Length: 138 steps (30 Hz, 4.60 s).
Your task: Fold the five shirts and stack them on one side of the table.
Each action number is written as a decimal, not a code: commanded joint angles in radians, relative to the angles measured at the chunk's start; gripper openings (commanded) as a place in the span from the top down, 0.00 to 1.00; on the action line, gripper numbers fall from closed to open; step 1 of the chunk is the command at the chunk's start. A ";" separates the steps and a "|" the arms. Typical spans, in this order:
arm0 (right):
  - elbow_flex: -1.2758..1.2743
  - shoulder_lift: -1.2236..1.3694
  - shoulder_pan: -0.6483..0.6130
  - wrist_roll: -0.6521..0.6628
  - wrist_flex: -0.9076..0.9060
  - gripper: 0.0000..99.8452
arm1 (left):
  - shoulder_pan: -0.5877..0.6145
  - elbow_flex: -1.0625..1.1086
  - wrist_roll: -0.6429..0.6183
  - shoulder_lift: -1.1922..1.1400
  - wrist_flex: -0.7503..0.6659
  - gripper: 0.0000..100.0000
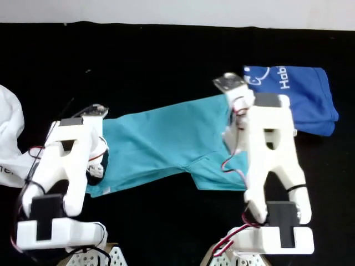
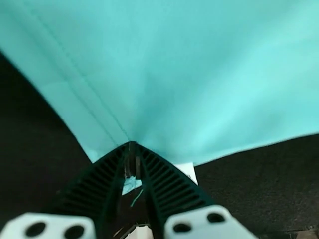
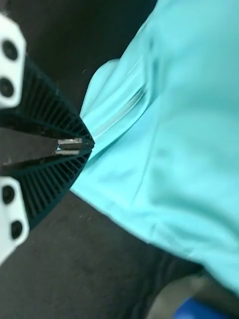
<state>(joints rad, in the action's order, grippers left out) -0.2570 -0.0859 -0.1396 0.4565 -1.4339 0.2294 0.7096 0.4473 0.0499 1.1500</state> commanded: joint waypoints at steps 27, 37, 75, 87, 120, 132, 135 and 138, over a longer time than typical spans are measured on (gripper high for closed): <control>-0.232 -0.153 -0.148 -0.075 0.387 0.99 | -0.002 0.019 -0.008 -0.044 -0.175 0.99; -0.240 0.048 -0.278 -0.075 0.186 0.99 | -0.002 0.019 -0.008 -0.044 -0.175 0.99; -0.335 -0.019 -0.344 -0.054 0.102 0.99 | -0.002 0.019 -0.006 -0.044 -0.175 0.99; -0.056 -0.018 -0.288 -0.054 -0.038 0.99 | -0.002 0.019 -0.006 -0.044 -0.175 0.99; -0.128 -0.008 -0.074 -0.061 0.216 0.99 | -0.002 0.019 -0.006 -0.044 -0.175 0.99; 0.064 0.341 0.050 -0.057 0.378 0.99 | -0.002 0.019 -0.006 -0.044 -0.175 0.99; 0.225 0.460 0.097 -0.057 0.354 0.99 | -0.002 0.019 -0.006 -0.044 -0.175 0.99; 0.392 0.550 0.116 -0.057 0.274 0.99 | -0.002 0.019 -0.006 -0.044 -0.175 0.99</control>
<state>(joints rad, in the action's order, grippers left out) -0.0437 0.4143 -0.0552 0.4058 -1.1024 0.2248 0.7281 0.4442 0.0084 1.0288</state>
